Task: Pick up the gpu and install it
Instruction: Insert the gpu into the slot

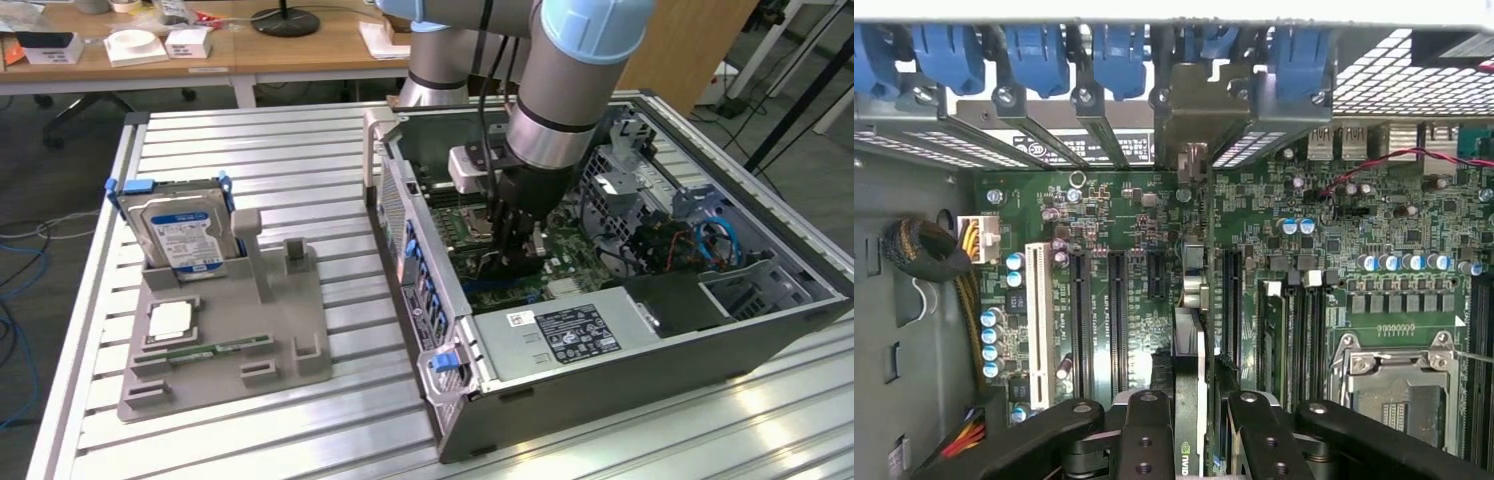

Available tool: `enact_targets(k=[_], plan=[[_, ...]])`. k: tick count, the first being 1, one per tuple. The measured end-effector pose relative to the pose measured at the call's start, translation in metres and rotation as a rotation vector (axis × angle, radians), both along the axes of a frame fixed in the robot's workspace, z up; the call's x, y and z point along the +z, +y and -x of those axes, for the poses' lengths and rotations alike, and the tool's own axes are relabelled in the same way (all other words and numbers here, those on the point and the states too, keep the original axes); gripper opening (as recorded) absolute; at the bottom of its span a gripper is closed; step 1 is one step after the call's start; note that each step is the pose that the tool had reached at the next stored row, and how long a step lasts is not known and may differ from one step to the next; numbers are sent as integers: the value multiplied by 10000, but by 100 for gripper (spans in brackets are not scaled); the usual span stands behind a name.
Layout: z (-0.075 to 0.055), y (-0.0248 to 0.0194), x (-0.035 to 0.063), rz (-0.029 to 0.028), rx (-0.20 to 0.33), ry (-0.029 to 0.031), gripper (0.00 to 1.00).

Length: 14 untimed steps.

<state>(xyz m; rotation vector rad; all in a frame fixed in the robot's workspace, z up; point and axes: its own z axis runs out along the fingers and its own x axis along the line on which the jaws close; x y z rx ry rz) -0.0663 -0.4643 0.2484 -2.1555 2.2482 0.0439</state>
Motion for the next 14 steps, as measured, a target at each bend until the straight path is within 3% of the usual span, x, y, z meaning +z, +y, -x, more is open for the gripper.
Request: enact_targets(k=[6, 14], plan=[[0, -1, -71, 1, 0, 1, 26], [1, 0, -74, -12, -1, 2, 26]])
